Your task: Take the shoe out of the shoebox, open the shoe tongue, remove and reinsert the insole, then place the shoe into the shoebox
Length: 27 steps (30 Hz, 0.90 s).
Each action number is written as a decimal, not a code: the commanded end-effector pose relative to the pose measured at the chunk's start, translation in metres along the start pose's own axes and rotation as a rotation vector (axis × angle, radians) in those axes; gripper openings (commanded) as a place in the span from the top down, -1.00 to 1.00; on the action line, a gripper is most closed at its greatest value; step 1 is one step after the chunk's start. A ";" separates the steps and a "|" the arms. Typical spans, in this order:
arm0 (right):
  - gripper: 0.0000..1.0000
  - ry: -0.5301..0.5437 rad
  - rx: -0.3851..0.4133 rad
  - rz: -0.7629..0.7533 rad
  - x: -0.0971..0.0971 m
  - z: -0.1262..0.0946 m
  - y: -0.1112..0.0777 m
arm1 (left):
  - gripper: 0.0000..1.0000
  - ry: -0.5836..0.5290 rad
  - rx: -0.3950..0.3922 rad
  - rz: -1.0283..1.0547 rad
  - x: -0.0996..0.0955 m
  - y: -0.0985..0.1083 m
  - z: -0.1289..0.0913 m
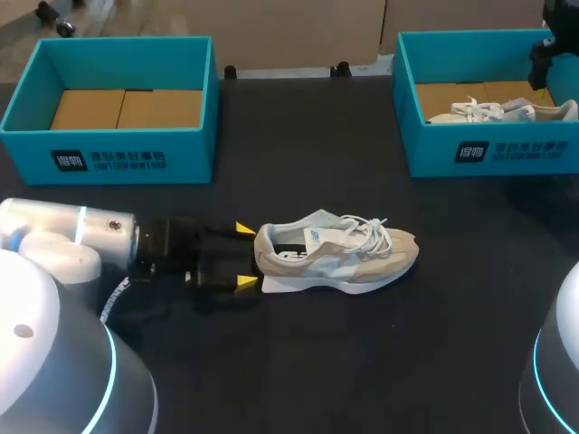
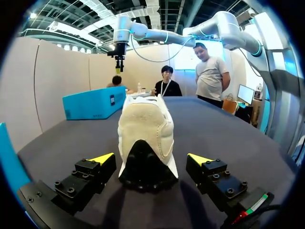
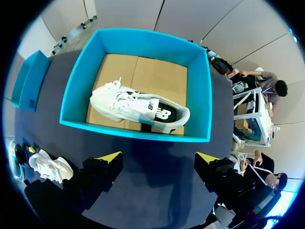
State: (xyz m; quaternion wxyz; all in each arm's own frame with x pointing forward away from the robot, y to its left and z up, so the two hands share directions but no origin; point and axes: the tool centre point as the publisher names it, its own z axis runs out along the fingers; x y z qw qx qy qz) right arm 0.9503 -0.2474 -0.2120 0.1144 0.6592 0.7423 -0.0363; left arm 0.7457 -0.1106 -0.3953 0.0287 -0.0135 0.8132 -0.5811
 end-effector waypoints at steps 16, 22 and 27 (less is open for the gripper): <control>-1.00 -0.001 0.000 0.000 0.000 0.000 0.000 | -1.00 -0.031 -0.012 -0.011 -0.011 0.004 0.035; -1.00 -0.001 0.000 0.000 0.000 0.000 0.000 | -1.00 -0.030 -0.014 -0.018 -0.016 0.005 0.042; -1.00 -0.001 0.000 0.000 0.000 0.000 0.000 | -1.00 -0.011 -0.023 -0.020 -0.015 0.006 0.051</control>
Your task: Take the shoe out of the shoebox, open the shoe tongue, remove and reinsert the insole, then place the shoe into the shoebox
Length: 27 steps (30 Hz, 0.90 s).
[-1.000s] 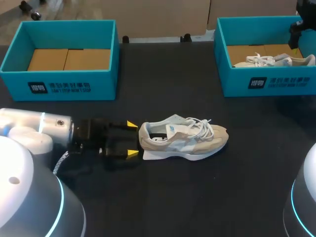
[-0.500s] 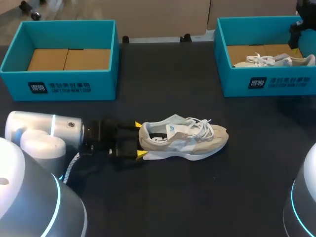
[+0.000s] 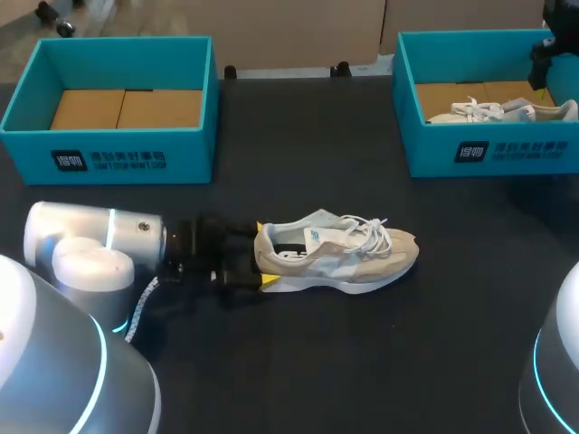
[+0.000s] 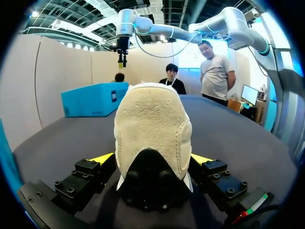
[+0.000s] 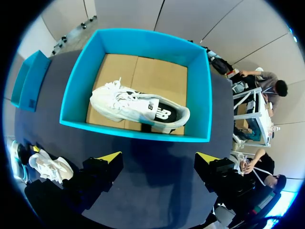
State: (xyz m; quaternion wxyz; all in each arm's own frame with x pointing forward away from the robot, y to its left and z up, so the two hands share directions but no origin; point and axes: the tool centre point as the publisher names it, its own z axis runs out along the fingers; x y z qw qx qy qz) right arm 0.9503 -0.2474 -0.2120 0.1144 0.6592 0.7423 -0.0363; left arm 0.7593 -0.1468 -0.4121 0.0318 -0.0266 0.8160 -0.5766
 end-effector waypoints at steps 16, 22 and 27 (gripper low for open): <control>-1.00 -0.001 0.000 0.000 0.000 0.000 0.000 | -1.00 0.010 -0.042 -0.019 -0.001 0.007 0.018; -1.00 -0.001 0.000 0.000 0.000 0.000 0.000 | -1.00 0.009 -0.045 -0.019 0.002 0.005 0.017; -1.00 -0.001 0.000 0.000 0.000 0.000 0.000 | 0.53 0.007 -0.040 -0.022 0.005 0.004 0.017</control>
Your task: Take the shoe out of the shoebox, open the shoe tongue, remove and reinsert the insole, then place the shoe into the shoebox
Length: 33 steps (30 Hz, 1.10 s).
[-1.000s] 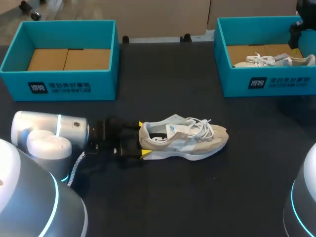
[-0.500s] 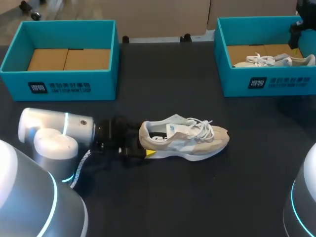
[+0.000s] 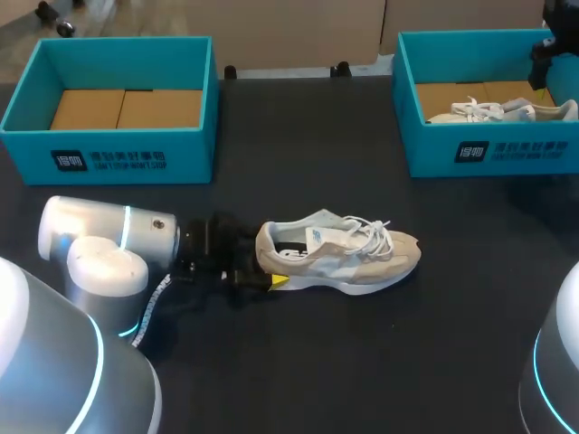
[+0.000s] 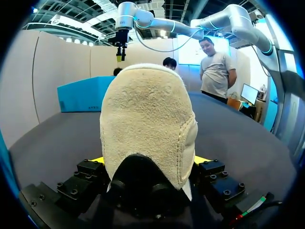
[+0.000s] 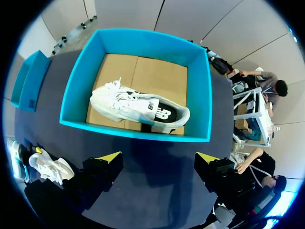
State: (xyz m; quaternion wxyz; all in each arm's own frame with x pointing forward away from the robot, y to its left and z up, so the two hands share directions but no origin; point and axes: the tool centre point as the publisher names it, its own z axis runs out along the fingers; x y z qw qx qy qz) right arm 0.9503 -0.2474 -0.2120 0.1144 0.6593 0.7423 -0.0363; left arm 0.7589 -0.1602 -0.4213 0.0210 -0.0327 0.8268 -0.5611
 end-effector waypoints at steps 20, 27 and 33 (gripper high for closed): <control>-1.00 -0.001 0.000 0.000 0.000 0.000 0.000 | 1.00 -0.002 -0.001 -0.020 0.008 0.002 0.000; -1.00 -0.001 0.000 0.000 0.000 0.000 0.000 | 1.00 -0.008 -0.005 -0.027 0.009 0.003 0.000; -1.00 -0.001 0.000 0.000 0.000 0.000 0.000 | 1.00 -0.008 -0.005 -0.027 0.009 0.003 0.000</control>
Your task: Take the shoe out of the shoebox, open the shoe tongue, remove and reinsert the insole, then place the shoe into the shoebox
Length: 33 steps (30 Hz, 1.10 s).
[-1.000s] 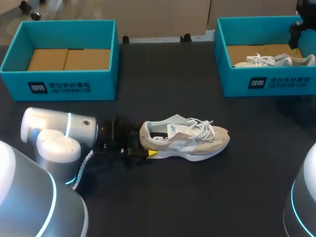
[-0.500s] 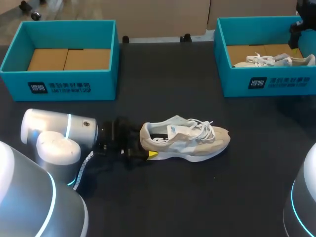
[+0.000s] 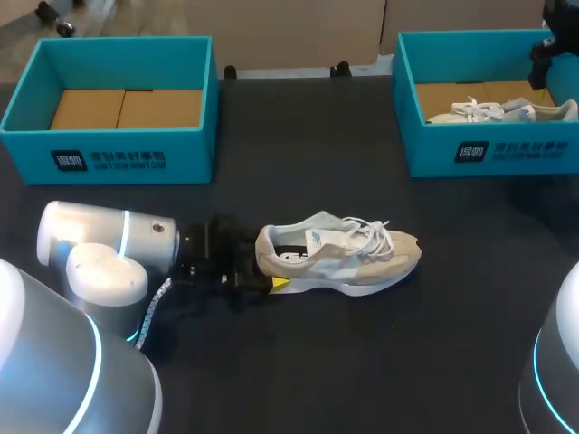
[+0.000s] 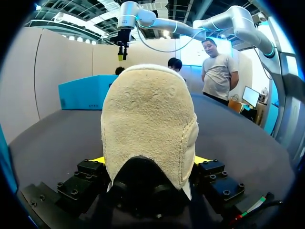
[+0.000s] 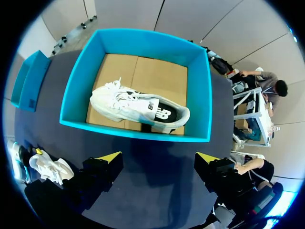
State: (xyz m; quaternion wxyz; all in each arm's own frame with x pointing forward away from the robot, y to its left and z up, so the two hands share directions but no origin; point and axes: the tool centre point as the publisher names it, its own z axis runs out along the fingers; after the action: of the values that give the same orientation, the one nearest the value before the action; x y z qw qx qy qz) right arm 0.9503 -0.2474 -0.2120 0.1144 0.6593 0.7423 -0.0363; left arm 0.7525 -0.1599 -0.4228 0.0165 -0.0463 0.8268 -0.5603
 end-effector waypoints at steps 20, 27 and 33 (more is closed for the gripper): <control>-1.00 -0.058 0.052 0.064 0.025 -0.008 0.001 | 1.00 0.000 -0.003 0.000 0.002 0.001 0.000; -1.00 -0.062 0.052 0.124 0.054 -0.022 -0.006 | 1.00 0.000 -0.003 0.000 0.002 0.001 0.000; -1.00 -0.053 0.043 0.179 0.079 -0.031 -0.022 | 1.00 0.000 -0.003 0.000 0.002 0.001 0.000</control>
State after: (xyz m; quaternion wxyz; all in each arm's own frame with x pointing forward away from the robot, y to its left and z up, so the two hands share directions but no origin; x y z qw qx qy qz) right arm 0.9278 -0.1742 -0.2031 0.1119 0.7232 0.6786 -0.0618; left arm 0.7515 -0.1595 -0.4226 0.0173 -0.0466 0.8268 -0.5603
